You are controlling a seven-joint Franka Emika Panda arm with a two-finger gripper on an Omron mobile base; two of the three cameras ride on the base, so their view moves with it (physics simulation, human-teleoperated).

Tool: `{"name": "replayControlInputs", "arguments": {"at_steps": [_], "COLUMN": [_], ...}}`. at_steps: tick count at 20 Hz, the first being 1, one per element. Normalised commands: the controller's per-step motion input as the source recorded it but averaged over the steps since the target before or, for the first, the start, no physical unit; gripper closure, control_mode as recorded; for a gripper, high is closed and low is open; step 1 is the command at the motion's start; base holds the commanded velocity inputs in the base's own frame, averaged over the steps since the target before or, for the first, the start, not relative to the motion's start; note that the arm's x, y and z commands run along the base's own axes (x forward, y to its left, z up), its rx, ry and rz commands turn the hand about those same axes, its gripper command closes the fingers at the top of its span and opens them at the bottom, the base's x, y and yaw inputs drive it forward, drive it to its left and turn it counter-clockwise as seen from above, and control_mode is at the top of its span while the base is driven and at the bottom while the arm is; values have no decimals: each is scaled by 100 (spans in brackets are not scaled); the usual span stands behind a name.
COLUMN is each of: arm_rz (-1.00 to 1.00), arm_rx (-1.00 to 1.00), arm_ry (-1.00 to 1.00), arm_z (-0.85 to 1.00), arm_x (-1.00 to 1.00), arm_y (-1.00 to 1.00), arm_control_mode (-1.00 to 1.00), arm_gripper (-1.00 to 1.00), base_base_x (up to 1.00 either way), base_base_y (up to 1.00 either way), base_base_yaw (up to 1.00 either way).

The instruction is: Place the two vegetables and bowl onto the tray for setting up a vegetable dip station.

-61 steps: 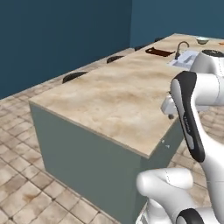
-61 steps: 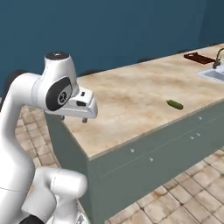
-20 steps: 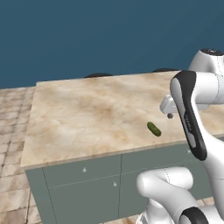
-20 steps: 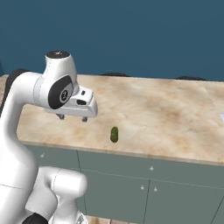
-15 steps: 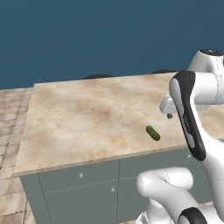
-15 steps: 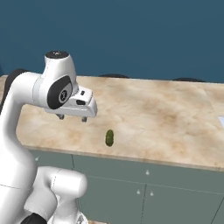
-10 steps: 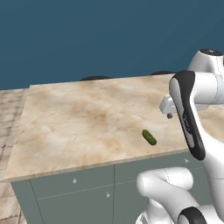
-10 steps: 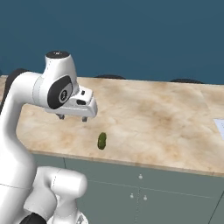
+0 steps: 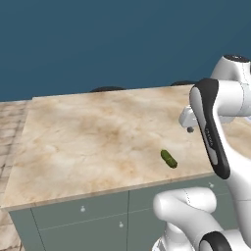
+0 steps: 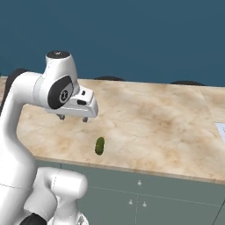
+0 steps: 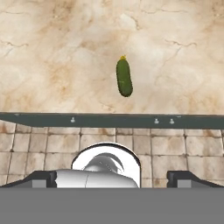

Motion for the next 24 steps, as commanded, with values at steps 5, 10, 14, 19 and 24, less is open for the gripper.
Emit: {"name": "replayControlInputs", "arguments": {"at_steps": [5,10,14,19,24], "arm_rz": [0,0,0,0,0], "arm_rx": [0,0,-2,-2,0], "arm_ry": [0,0,0,0,0], "arm_z": [-14,-51,-62,-59,-49], "arm_x": [11,30,25,27,31], "arm_y": [0,0,0,0,0], "arm_control_mode": [-100,-100,-100,-100,-100], "arm_gripper": [-100,-100,-100,-100,-100], "base_base_x": [15,0,0,0,0], "base_base_y": [0,0,0,0,0], "base_base_yaw": [0,0,0,0,0]}}
